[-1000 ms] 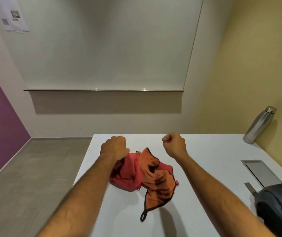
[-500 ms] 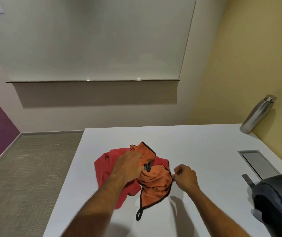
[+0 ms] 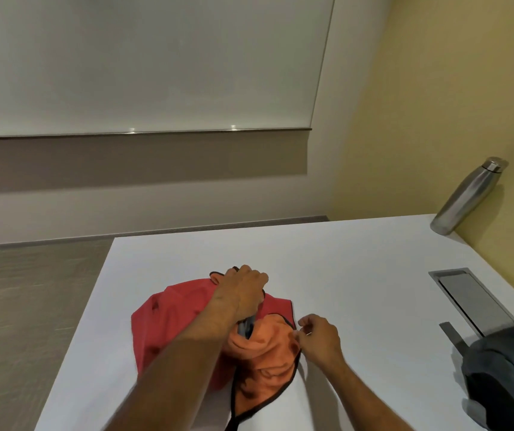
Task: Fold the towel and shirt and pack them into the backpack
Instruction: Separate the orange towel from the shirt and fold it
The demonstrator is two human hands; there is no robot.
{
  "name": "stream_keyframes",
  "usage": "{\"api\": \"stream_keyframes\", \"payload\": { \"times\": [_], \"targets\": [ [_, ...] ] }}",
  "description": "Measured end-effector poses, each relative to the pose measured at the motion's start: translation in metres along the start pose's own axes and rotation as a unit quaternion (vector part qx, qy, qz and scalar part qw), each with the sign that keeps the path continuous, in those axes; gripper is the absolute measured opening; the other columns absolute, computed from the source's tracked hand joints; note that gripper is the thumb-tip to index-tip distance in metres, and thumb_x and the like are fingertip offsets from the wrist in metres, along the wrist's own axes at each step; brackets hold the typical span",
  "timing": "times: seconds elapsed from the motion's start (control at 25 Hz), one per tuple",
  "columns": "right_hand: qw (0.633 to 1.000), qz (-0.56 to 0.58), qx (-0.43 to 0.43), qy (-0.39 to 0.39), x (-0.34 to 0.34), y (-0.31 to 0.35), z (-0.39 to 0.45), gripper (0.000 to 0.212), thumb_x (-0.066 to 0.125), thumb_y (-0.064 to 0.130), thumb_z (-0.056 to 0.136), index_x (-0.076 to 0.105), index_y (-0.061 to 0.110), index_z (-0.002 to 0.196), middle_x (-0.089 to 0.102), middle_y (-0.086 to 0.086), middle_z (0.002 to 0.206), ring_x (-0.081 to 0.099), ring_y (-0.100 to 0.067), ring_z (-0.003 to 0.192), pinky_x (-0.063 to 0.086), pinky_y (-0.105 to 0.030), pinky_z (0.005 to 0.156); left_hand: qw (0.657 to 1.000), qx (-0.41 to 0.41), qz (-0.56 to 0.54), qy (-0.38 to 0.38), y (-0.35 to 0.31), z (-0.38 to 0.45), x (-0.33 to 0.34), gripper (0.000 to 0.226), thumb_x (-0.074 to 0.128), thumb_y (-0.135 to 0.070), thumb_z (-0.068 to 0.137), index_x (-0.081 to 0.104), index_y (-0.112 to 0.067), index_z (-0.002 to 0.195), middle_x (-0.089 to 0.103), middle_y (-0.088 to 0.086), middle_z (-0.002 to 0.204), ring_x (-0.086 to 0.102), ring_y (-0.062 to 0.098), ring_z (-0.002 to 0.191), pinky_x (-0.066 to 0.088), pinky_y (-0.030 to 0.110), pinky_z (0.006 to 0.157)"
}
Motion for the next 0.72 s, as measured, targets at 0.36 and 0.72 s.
{"api": "stream_keyframes", "payload": {
  "times": [0.36,0.72],
  "targets": [
    [0.997,-0.055,-0.014,0.051,0.036,0.01,0.026,0.031,0.061,0.039,0.088,0.056,0.021,0.113,0.065,0.005,0.106,0.06,-0.014,0.09,0.048,-0.022,0.079,0.992,-0.009,0.065,0.108,0.01,0.028,0.045,0.058,0.061,-0.038,0.092,0.038,-0.023,0.143,0.052,0.003,0.138,0.031,0.03,0.139,0.01,0.058,0.115],
    [0.983,0.179,0.032,0.021,0.013,0.019,0.018,0.024,0.057,-0.005,0.066,0.064,0.016,0.059,0.067,-0.003,0.064,0.06,-0.019,0.063,0.048,-0.026,0.052,0.977,-0.071,-0.192,-0.052,0.038,0.004,0.004,0.023,0.047,-0.023,0.099,0.061,-0.031,0.116,0.064,-0.008,0.112,0.048,0.017,0.112,0.022,0.04,0.109]
  ]
}}
Point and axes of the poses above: each hand's wrist, its own z-axis towards the middle knuckle, its own x-axis out of the palm, y = z × x, the point moved 3 cm from there along z, towards the middle knuckle
